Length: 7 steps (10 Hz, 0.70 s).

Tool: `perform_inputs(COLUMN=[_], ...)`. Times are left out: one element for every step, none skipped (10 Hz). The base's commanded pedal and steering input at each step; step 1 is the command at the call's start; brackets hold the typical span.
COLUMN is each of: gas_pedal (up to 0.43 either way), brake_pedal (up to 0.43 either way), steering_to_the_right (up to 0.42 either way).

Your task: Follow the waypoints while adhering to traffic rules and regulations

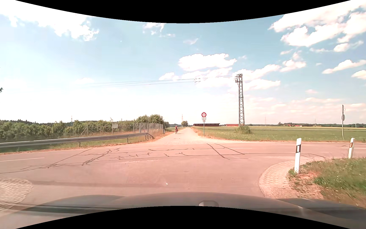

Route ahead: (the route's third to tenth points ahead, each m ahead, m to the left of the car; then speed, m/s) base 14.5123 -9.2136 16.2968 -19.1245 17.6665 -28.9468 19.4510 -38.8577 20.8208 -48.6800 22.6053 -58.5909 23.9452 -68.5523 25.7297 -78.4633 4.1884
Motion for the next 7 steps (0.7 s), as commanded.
perform_inputs(gas_pedal=[0.13, 0.13, 0.13, 0.13, 0.13, 0.13, 0.13], brake_pedal=[0.0, 0.0, 0.0, 0.0, 0.0, 0.0, 0.0], steering_to_the_right=[0.039, 0.047, 0.057, 0.072, 0.088, 0.108, 0.125])
